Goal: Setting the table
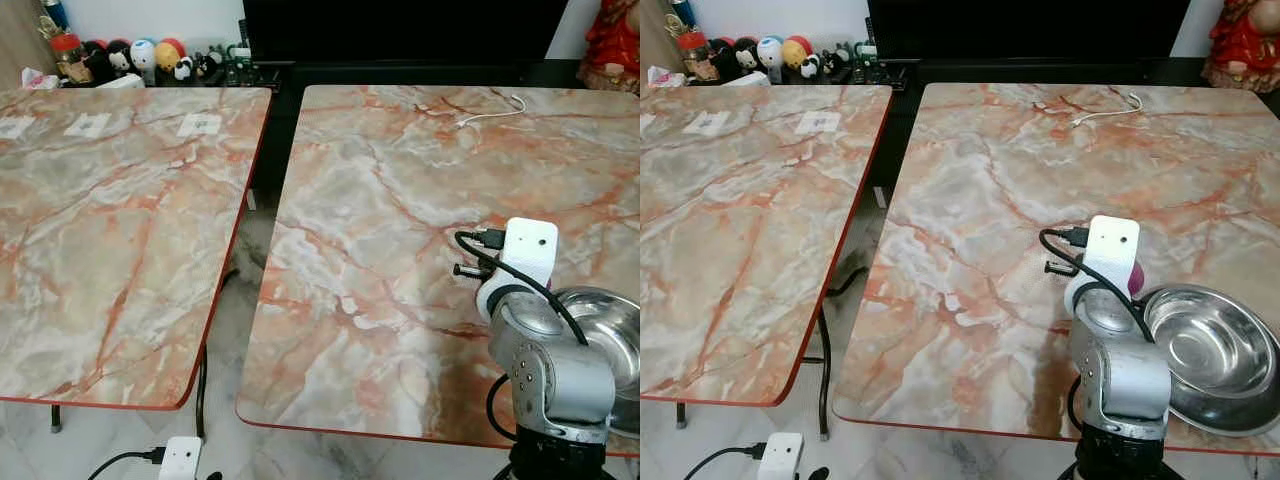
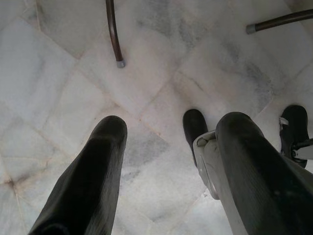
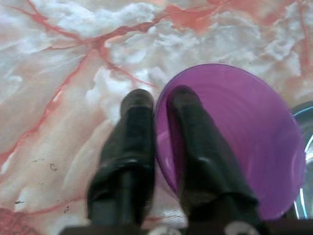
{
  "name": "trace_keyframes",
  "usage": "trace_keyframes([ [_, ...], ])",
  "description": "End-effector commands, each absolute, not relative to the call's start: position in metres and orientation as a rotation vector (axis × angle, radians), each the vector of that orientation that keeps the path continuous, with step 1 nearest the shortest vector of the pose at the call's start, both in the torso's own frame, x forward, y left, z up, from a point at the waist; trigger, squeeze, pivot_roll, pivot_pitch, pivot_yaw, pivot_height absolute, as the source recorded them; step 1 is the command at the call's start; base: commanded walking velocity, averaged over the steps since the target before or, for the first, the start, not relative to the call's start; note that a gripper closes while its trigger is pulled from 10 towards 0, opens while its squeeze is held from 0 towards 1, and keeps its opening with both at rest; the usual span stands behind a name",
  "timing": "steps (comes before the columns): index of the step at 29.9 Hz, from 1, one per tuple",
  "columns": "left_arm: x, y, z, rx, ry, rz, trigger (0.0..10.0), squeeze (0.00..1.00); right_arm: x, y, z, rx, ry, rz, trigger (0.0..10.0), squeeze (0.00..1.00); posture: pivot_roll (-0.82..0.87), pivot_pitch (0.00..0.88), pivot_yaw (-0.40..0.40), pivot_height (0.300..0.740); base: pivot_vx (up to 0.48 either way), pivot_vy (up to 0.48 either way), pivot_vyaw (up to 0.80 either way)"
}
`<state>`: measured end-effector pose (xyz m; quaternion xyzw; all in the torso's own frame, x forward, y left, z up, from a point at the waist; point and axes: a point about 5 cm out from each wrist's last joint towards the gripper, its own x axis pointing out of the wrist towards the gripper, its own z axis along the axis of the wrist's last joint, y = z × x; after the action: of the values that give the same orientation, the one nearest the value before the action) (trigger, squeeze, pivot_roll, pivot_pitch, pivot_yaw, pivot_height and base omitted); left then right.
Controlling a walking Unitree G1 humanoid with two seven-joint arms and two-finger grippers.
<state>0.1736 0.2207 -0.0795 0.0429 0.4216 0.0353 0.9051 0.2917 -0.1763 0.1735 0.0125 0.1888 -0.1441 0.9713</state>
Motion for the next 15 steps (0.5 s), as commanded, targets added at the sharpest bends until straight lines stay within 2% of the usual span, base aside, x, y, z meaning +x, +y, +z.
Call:
trace_keyframes([
  [1, 0.1689, 0.2223, -0.0811, 0.085, 0.877, 0.079, 10.0, 0.00, 0.2912, -0.1764, 0.1709, 0.021, 0.403, -0.290, 10.0, 0.77, -0.16, 0.128, 0.014, 0.740, 0.000, 0.000, 0.00],
  [4, 0.1690, 0.2220, -0.0811, 0.084, 0.876, 0.078, 10.0, 0.00, 0.2909, -0.1767, 0.1703, 0.020, 0.406, -0.293, 10.0, 0.75, -0.16, 0.128, 0.014, 0.740, 0.000, 0.000, 0.00],
  [5, 0.1689, 0.2219, -0.0811, 0.084, 0.876, 0.078, 10.0, 0.00, 0.2906, -0.1767, 0.1704, 0.015, 0.405, -0.293, 10.0, 0.71, -0.17, 0.128, 0.014, 0.740, 0.000, 0.000, 0.00],
  [6, 0.1689, 0.2218, -0.0811, 0.084, 0.876, 0.077, 10.0, 0.00, 0.2907, -0.1767, 0.1706, 0.009, 0.402, -0.292, 10.0, 0.49, -0.16, 0.128, 0.014, 0.740, 0.000, 0.000, 0.00],
  [7, 0.1689, 0.2218, -0.0811, 0.084, 0.876, 0.077, 10.0, 0.00, 0.2908, -0.1767, 0.1708, 0.006, 0.400, -0.291, 10.0, 0.49, -0.16, 0.128, 0.014, 0.740, 0.000, 0.000, 0.00],
  [8, 0.1684, 0.2221, -0.0813, 0.084, 0.878, 0.078, 10.0, 0.00, 0.2911, -0.1768, 0.1714, -0.001, 0.395, -0.289, 10.0, 0.15, -0.17, 0.128, 0.014, 0.740, 0.000, 0.000, 0.00],
  [9, 0.1675, 0.2226, -0.0817, 0.083, 0.883, 0.080, 10.0, 0.00, 0.2913, -0.1765, 0.1726, -0.004, 0.388, -0.289, 10.0, 0.00, -0.17, 0.128, 0.014, 0.740, 0.000, 0.000, 0.00],
  [15, 0.1651, 0.2239, -0.0828, 0.083, 0.897, 0.083, 10.0, 0.00, 0.2917, -0.1755, 0.1753, -0.014, 0.377, -0.288, 10.0, 0.00, -0.17, 0.128, 0.014, 0.740, 0.000, 0.000, 0.00],
])
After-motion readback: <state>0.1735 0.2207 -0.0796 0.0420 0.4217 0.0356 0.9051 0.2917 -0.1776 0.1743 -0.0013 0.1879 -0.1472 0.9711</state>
